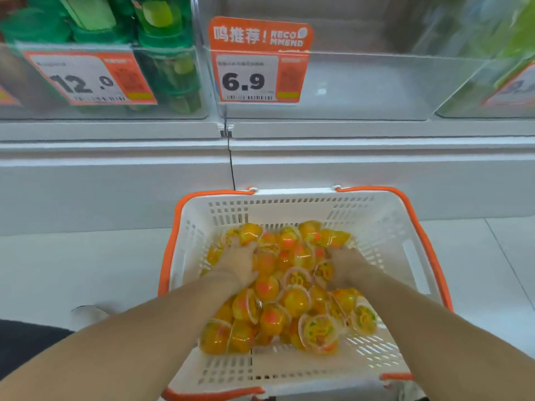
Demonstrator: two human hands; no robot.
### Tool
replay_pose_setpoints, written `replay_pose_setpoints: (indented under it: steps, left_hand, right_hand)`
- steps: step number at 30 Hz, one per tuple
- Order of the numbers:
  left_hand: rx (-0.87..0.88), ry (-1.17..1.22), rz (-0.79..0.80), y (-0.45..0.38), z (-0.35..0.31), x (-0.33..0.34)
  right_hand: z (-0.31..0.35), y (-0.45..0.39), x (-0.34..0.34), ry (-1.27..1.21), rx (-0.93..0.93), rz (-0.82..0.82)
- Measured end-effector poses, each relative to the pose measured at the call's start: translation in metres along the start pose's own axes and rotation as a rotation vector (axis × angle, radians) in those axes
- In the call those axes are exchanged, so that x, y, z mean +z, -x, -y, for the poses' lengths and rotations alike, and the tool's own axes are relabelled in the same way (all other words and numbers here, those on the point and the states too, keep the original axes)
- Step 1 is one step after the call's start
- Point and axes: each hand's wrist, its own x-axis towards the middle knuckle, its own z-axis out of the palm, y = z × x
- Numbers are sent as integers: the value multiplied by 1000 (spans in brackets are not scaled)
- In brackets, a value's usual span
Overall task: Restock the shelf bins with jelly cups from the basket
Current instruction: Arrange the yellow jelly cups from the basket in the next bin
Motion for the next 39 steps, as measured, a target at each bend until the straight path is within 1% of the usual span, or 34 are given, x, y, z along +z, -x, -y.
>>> replay_pose_setpoints:
  steps: [3, 5, 7, 11, 14, 18, 21, 23, 25, 26, 28, 29, 31, 33, 35, 37, 39]
  left_hand:
    - [-44, -6, 4, -3, -6, 4]
    - [-103, -8, 33, -4, -9, 10]
    - [-111, -36, 8, -2, -13, 11]
    - [-129, -130, -39, -4, -17, 11]
    - [-125, -152, -62, -5, -15, 11]
    - [-101, -86, -92, 3, -6, 3]
    - [-111, 61, -100, 7, -4, -5]
    - [-128, 228, -92, 5, -5, -15]
    - [-131, 457, -55, 6, -6, -26]
    - [-132, 626, -4, 9, -7, -35]
    - [-151, 963, 168, 22, -9, -52]
    - [-128, 1068, 246, 30, -8, -60]
    - [-43, 1146, 320, 45, -10, -81]
    - [46, 1167, 351, 60, -19, -109]
    - [114, 1180, 343, 77, -33, -140]
    - [179, 1204, 298, 97, -47, -170]
    - [236, 1230, 253, 115, -59, -197]
  right_hand:
    - [-6, 2, 8, 62, -98, -72]
    - [-8, 5, 13, 46, -139, -128]
    - [-12, 5, 16, -6, -158, -151]
    - [-13, -1, 8, -225, -136, -154]
    - [-12, 5, 11, -351, -133, -150]
    - [-19, 12, 7, -465, -66, -147]
    - [-15, 12, -8, -565, -47, -121]
    - [-12, 12, -20, -646, -62, -19]
    - [-8, 19, -30, -767, -68, 75]
    - [-5, 27, -38, -824, -57, 97]
    - [0, 47, -50, -994, -16, 158]
    - [2, 59, -56, -1095, -22, 205]
    - [6, 85, -78, -1236, -80, 263]
    - [8, 112, -112, -1287, -201, 310]
    - [11, 143, -149, -1316, -311, 329]
    - [15, 172, -180, -1329, -392, 277]
    - [19, 197, -203, -1395, -436, 175]
